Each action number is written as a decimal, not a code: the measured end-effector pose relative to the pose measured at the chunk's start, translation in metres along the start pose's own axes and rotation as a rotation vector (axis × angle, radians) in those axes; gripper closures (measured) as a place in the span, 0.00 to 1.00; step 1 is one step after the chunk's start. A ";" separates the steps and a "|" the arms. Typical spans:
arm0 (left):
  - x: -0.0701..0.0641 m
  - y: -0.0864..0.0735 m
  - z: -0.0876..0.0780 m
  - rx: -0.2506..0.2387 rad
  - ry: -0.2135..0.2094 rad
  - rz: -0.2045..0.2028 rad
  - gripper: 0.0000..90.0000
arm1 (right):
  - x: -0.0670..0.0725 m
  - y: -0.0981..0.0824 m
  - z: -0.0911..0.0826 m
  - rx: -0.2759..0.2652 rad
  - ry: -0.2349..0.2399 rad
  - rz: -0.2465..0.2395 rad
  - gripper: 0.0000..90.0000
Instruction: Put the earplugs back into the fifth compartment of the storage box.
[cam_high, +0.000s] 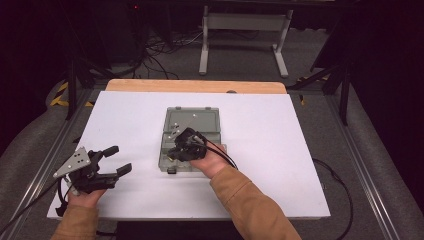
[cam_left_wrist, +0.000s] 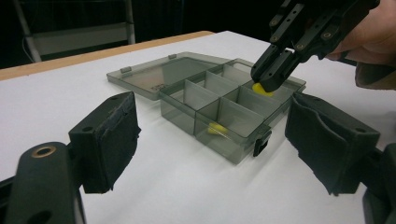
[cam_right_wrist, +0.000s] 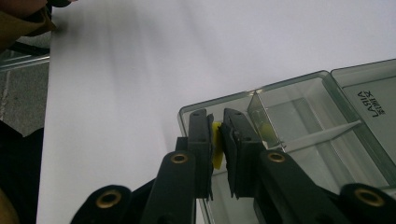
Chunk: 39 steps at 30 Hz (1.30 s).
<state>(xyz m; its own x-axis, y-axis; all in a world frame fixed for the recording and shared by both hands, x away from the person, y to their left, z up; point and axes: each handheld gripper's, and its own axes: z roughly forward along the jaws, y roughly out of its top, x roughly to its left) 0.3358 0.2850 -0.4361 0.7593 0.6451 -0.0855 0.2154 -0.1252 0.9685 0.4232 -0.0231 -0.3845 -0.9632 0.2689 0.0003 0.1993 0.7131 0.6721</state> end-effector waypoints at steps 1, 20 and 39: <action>0.000 0.000 0.000 -0.002 0.001 0.002 0.20 | 0.000 0.001 0.001 0.001 -0.002 0.003 0.90; 0.000 0.000 -0.001 0.001 0.002 0.005 0.20 | -0.007 -0.002 0.024 0.013 0.008 0.033 0.90; 0.001 0.001 -0.002 -0.002 0.004 0.013 0.20 | -0.009 -0.008 0.045 0.066 0.014 0.049 0.89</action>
<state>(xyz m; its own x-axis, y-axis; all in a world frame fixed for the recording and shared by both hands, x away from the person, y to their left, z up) 0.3360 0.2868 -0.4350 0.7595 0.6465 -0.0723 0.2046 -0.1320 0.9699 0.4382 -0.0016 -0.4234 -0.9544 0.2953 0.0425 0.2568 0.7405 0.6210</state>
